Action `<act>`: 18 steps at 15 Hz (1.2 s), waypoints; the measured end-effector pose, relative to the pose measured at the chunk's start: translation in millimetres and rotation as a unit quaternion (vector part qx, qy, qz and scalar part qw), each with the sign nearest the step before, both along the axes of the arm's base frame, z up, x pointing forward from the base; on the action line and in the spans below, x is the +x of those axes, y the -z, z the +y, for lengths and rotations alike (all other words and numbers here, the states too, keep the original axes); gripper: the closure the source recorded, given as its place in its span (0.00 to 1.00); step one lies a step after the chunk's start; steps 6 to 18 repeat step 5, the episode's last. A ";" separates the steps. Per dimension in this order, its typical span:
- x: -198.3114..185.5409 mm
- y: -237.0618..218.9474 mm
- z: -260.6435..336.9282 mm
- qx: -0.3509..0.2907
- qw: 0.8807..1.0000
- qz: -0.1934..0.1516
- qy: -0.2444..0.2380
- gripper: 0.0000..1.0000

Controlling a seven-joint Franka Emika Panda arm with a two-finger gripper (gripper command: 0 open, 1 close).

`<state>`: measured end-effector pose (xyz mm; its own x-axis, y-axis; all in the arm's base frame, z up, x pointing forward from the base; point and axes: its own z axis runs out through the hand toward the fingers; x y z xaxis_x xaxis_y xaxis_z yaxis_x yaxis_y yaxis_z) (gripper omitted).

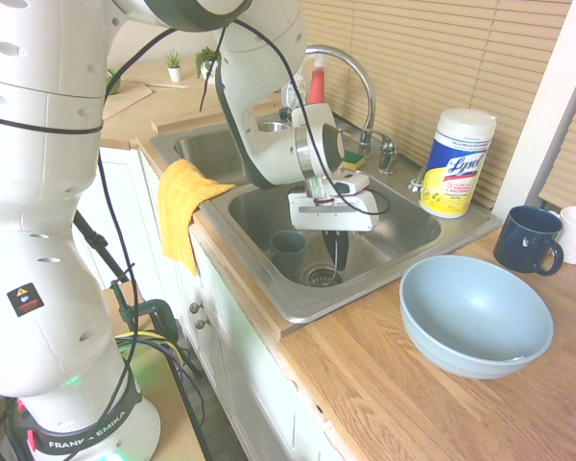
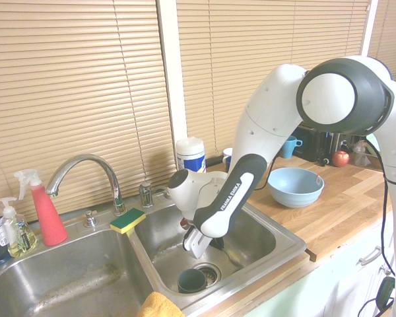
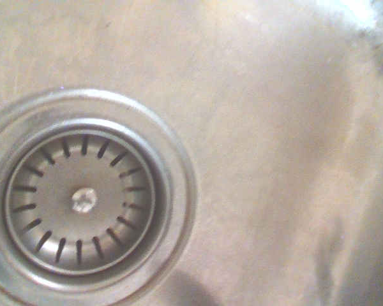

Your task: Put the spoon into the sink

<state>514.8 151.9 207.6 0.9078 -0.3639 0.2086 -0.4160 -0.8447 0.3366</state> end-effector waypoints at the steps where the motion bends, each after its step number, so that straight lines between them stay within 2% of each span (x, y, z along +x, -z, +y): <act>1: 1.4 -0.9 -1.3 0.000 1.000 0.001 0.001 0.00; 18: 3.6 -10.0 -1.5 0.004 1.000 -0.004 0.000 0.00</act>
